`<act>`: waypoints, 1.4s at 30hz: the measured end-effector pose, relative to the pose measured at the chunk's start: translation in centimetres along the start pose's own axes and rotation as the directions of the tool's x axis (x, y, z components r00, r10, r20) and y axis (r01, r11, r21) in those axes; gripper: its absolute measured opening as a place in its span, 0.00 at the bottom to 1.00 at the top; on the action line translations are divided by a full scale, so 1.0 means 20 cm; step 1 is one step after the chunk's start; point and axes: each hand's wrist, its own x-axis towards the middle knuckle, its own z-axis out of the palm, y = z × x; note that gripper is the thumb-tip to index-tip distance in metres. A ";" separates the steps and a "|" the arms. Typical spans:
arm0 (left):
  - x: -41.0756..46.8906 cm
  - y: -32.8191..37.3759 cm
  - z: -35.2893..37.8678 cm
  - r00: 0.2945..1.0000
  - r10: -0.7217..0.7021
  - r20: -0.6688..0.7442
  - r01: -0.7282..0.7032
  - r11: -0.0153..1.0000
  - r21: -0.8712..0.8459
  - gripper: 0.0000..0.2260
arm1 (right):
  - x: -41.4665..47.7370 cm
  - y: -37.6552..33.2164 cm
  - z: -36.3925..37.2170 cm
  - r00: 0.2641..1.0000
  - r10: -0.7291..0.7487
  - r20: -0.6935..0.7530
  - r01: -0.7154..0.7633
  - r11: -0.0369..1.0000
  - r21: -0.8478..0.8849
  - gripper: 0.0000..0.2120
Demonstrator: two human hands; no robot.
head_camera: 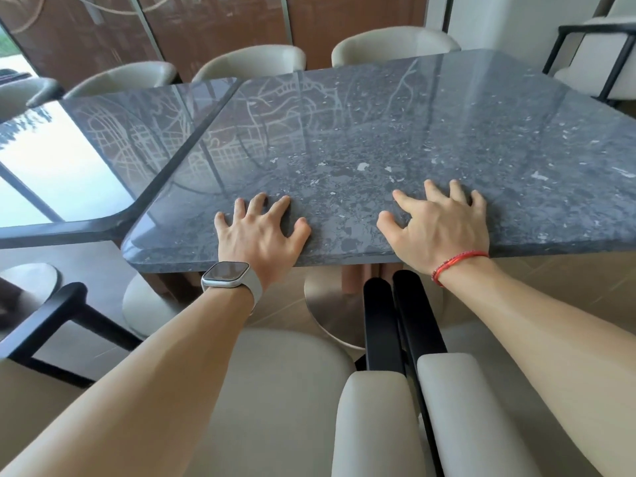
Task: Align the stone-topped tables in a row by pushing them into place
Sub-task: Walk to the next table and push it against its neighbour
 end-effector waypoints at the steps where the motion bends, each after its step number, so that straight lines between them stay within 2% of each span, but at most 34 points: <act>1: 0.00 -0.01 0.00 1.000 0.002 -0.002 -0.002 1.000 0.010 0.33 | 0.00 -0.01 0.00 1.000 0.003 0.007 -0.003 1.000 0.007 0.31; 10: 0.01 -0.01 0.03 1.000 -0.004 -0.029 0.004 1.000 -0.007 0.33 | -0.01 0.00 -0.01 0.998 -0.008 0.065 0.007 1.000 0.010 0.31; 26: 0.00 -0.01 0.00 1.000 -0.009 -0.022 0.008 1.000 -0.005 0.34 | -0.01 0.01 -0.01 1.000 -0.016 -0.004 0.016 1.000 -0.001 0.31; 37: 0.00 0.00 0.01 1.000 -0.014 -0.017 0.013 1.000 -0.020 0.33 | -0.01 0.01 0.01 0.999 0.000 0.035 0.000 1.000 0.002 0.32; 42: 0.01 0.00 0.02 1.000 -0.020 -0.020 0.020 1.000 -0.010 0.33 | -0.01 0.00 0.01 1.000 -0.001 -0.016 0.001 1.000 0.003 0.32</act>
